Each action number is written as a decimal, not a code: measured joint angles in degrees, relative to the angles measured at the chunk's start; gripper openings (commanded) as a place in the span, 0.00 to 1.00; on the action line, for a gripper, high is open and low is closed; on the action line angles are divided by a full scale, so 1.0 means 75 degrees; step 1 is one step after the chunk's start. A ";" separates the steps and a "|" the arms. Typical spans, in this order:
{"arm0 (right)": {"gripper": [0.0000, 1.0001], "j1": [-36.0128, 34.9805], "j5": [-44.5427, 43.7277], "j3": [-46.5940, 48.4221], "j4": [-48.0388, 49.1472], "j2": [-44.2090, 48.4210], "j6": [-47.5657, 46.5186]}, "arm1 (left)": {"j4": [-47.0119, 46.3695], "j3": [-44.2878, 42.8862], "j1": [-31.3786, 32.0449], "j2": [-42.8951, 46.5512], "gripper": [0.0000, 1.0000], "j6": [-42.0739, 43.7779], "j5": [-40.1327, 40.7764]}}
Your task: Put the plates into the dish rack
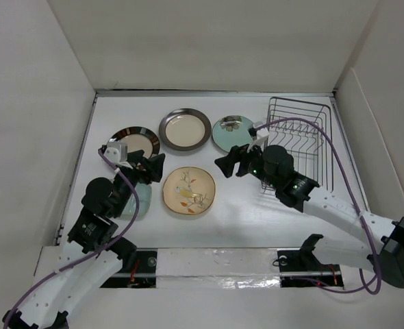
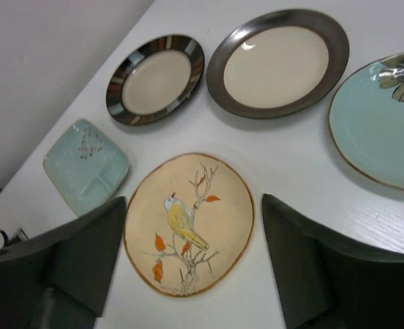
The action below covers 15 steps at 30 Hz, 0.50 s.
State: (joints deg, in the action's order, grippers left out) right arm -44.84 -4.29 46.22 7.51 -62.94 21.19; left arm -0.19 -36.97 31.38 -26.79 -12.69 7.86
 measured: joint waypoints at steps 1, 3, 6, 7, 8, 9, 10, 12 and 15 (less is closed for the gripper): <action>0.65 0.0009 0.0085 -0.0064 -0.0035 -0.0020 0.0017 | 0.0000 0.0000 0.0003 0.0017 0.66 0.0003 -0.0020; 0.13 0.0026 0.0189 -0.0221 -0.0055 -0.0076 0.0108 | 0.0000 0.0000 0.0000 0.0085 0.61 0.0020 -0.0038; 0.00 0.0041 0.0332 -0.0533 -0.0032 -0.0111 0.0297 | -0.0067 0.0000 0.0003 0.0213 0.42 0.0038 -0.0055; 0.00 0.0064 0.0414 -0.0609 -0.0041 -0.0157 0.0344 | -0.0087 0.0000 0.0000 0.0248 0.25 0.0050 -0.0064; 0.00 0.0082 0.0484 -0.0644 -0.0044 -0.0236 0.0364 | -0.0108 0.0003 0.0000 0.0280 0.15 0.0067 -0.0093; 0.00 0.0085 0.0530 -0.0650 -0.0061 -0.0341 0.0376 | -0.0125 0.0000 0.0000 0.0300 0.06 0.0047 -0.0117; 0.00 0.0090 0.0574 -0.0653 -0.0050 -0.0449 0.0414 | -0.0137 0.0003 0.0000 0.0321 0.00 0.0087 -0.0131; 0.00 0.0114 0.0720 -0.0702 0.0029 -0.0644 0.0507 | -0.0149 0.0003 0.0000 0.0332 0.00 0.0128 -0.0128; 0.26 0.0175 0.1052 -0.0842 0.0233 -0.1032 0.0659 | -0.0125 0.0003 0.0000 0.0323 0.00 0.0137 -0.0152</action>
State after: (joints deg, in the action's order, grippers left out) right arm -43.53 3.60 39.90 9.26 -70.67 26.13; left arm -1.13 -36.95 31.38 -24.36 -11.66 6.72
